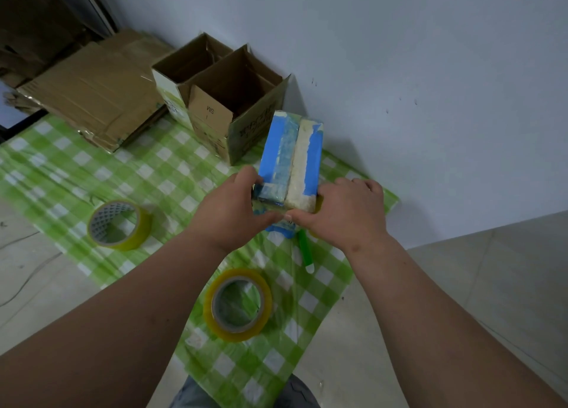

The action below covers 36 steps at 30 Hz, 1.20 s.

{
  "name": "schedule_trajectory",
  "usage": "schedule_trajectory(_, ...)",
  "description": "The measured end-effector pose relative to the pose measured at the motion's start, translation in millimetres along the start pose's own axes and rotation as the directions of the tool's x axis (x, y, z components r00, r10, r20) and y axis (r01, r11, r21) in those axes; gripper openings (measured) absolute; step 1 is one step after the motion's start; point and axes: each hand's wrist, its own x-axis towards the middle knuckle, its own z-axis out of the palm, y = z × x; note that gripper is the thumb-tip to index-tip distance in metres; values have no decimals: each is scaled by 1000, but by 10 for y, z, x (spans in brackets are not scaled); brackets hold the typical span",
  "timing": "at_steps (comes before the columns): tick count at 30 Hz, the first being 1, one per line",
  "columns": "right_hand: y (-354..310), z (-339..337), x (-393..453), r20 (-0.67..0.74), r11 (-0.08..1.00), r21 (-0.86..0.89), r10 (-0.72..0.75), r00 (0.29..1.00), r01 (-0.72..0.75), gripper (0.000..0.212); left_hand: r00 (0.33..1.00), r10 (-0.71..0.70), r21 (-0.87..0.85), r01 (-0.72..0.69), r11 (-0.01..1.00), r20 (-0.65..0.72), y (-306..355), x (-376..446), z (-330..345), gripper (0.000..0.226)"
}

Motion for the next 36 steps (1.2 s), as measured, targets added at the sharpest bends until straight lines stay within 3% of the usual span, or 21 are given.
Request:
schedule_trajectory(3,28,19,-9,0,1000,-16,-19,1000,19,65,1000,22,25,-22,999,-15,4,54,6,50)
schedule_trajectory(8,48,-15,2,77,999,8,-36,996,36,63,999,49,43,-49,998,-3,-51,88,9,50)
schedule_trajectory(12,112,-116,21,219,990,86,-124,968,108,63,998,-62,-59,63,996,19,-107,104,2,81)
schedule_trajectory(14,134,-154,16,245,985,116,-150,958,124,60,997,-69,-55,71,996,37,-116,104,-11,85)
schedule_trajectory(21,-19,-214,-93,55,963,269,-42,998,26,43,991,-82,-105,71,992,-103,-26,109,-208,62)
schedule_trajectory(25,-231,-195,-153,115,913,402,29,993,-74,49,989,-105,-172,87,981,-100,-45,89,-330,51)
schedule_trajectory(28,-394,-139,-221,218,811,570,4,976,-131,39,987,-161,-205,155,967,-16,-80,87,-339,44)
schedule_trajectory(32,-487,-23,-334,325,601,763,-38,945,-239,22,987,-131,-63,137,989,96,-45,78,-299,93)
schedule_trajectory(36,-458,113,-412,382,380,856,-5,924,-351,54,990,-118,-11,119,993,76,-74,104,-248,106)
